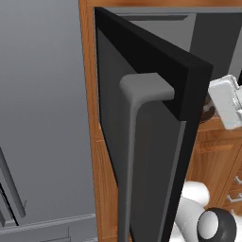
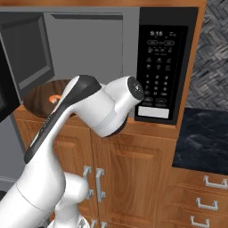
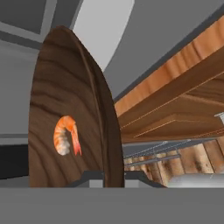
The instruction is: Remove the pear from the bowl and place it on the small plate. Then place the bowl with only the shrimp in the microwave, close the door, and press the start button to microwave the shrimp.
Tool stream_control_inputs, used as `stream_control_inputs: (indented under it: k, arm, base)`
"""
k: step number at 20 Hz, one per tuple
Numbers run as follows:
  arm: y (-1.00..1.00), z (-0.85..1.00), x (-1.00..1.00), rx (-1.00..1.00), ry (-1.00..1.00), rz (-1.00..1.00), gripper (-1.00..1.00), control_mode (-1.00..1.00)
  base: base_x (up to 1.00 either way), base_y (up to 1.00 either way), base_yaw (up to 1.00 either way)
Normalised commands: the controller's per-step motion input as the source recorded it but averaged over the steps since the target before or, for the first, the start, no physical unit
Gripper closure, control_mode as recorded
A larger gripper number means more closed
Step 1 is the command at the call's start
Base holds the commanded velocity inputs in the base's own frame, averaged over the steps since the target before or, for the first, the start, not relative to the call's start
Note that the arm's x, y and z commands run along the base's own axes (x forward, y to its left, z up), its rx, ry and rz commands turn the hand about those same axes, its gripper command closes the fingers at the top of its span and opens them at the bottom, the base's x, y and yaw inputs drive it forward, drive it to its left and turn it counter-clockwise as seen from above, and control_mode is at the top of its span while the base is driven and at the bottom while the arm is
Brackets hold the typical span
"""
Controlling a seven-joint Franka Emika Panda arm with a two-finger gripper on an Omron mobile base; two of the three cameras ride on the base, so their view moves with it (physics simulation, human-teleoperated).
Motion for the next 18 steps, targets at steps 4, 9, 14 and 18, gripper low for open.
stream_control_inputs:
  k: [4, 9, 14, 18]
  arm:
    - [0.22, 0.00, 0.83, 0.00, 0.04, -0.13, 1.00, -1.00]
    - [0.23, 0.00, 0.86, 0.00, 0.14, -0.20, 1.00, -1.00]
    - [0.08, -0.09, 0.76, 0.00, 0.18, -0.15, 1.00, -1.00]
    - [0.00, -0.27, 0.69, 0.00, 0.16, -0.05, 1.00, -1.00]
  base:
    - [0.00, 0.00, 0.00]
    - [0.00, 0.00, 0.00]
    - [0.00, 0.00, 0.00]
    - [0.00, 0.00, 0.00]
